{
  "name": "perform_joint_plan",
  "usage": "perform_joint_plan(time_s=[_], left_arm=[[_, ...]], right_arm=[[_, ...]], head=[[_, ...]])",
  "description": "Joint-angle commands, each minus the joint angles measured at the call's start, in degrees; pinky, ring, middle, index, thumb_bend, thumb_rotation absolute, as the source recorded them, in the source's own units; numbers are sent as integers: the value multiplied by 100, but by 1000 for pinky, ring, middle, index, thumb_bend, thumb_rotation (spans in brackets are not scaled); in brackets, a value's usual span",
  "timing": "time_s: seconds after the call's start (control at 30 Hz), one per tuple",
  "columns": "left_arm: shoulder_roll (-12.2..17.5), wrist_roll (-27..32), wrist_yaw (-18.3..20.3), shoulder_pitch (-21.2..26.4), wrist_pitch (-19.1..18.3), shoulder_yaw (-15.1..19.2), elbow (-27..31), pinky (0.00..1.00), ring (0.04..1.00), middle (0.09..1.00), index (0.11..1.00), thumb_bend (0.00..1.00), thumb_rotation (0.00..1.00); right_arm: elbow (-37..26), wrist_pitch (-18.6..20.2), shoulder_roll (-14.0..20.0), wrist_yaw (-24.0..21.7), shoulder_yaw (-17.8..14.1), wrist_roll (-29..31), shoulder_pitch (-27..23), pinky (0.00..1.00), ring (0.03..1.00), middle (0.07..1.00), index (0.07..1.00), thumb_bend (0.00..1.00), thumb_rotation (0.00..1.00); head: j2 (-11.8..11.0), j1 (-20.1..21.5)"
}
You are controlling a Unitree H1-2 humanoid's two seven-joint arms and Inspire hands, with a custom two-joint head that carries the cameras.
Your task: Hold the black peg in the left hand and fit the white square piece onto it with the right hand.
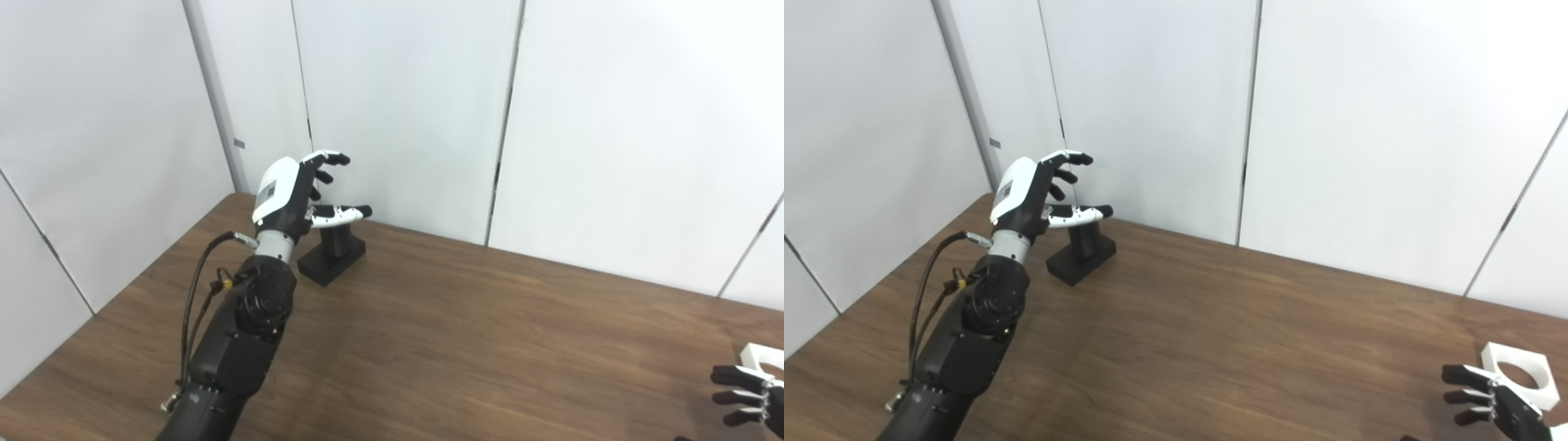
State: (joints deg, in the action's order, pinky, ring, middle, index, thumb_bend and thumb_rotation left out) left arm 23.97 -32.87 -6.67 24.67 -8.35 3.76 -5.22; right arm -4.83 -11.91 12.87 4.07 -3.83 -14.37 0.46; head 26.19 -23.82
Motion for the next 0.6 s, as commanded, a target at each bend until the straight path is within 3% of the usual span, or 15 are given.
perform_joint_plan(time_s=[0.0,0.1,0.2,0.4,0.57], left_arm=[[244,-278,-124,337,-84,-47,6,554,737,817,730,948,279],[314,-431,-194,415,-190,-127,-192,686,851,854,742,969,298],[395,-648,-223,486,-354,-234,-418,744,892,875,756,988,359],[438,-828,-107,553,-876,-336,-631,828,953,929,804,1000,417],[501,-898,-120,584,-1086,-439,-887,872,992,973,841,1000,434]], right_arm=[[-79,-255,74,43,-56,37,-162,434,581,658,650,611,0],[-52,-293,79,44,-67,74,-173,436,584,659,647,612,0],[-57,-291,91,48,-64,37,-175,432,578,659,648,610,0],[-120,-223,66,38,-78,76,-145,440,590,666,652,600,0],[-154,-174,52,44,-86,57,-128,448,599,669,654,599,0]], head=[[3,8],[-4,20],[-2,28],[28,26],[48,27]])
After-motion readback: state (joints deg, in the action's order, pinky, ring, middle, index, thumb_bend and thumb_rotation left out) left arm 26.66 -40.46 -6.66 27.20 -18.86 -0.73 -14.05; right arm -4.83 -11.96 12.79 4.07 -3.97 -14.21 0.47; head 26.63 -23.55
